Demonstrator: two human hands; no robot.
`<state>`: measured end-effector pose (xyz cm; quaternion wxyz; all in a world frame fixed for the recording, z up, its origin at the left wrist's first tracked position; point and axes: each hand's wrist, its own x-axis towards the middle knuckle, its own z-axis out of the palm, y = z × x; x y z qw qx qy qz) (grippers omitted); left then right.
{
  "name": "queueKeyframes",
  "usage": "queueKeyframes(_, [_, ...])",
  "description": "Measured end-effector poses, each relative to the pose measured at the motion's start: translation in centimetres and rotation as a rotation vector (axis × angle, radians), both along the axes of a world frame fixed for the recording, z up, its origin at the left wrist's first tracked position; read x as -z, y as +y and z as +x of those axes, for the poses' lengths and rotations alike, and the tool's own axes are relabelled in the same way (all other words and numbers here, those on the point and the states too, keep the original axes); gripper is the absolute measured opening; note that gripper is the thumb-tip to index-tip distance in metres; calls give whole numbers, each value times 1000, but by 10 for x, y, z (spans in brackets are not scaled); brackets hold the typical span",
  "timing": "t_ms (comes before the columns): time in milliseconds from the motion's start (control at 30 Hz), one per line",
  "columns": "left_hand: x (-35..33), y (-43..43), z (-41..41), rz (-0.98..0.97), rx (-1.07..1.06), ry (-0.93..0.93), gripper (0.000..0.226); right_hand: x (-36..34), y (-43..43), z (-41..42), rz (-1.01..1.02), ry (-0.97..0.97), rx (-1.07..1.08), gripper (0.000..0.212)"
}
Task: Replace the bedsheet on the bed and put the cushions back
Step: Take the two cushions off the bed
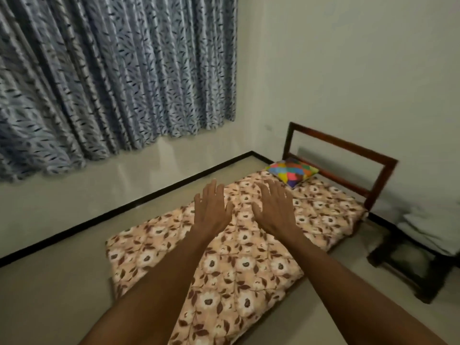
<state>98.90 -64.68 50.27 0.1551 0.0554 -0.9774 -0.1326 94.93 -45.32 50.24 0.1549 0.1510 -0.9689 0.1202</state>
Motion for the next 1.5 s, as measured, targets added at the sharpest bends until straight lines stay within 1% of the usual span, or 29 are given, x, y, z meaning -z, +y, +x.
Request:
queueKeyframes(167, [-12,72,-73,-55,93,53,61,-10,77,-44,-5,41,96,68])
queueKeyframes(233, [-11,107,-106,-71,137,54,62,-7,111,-68,-3,36,143,71])
queueKeyframes(333, [-4,153,-157,-96,184,41,65,-2,156,-108,2,57,185,67])
queueKeyframes(433, [2,190,-211,-77,209,48,65,-4,191,-154,10,72,206,66])
queueKeyframes(533, [12,230,-267,-34,210,10,66,-4,224,-203,-6,50,229,62])
queueKeyframes(733, [14,297,-373,-37,233,-10,65,-19,278,-293,-41,37,266,65])
queueKeyframes(900, [24,362,-430,-11,299,-19,53,-7,336,-356,-8,-14,259,69])
queueKeyframes(967, [27,377,-448,-12,297,-47,53,-1,354,-377,-1,-28,256,68])
queueKeyframes(1167, [44,439,-524,-10,198,-85,61,12,421,-473,6,-48,172,68])
queueKeyframes(1333, [41,495,-577,12,125,-95,63,1,482,-545,-2,-75,69,67])
queueKeyframes(1500, [31,537,-623,52,52,-110,64,-6,526,-610,65,-82,-15,70])
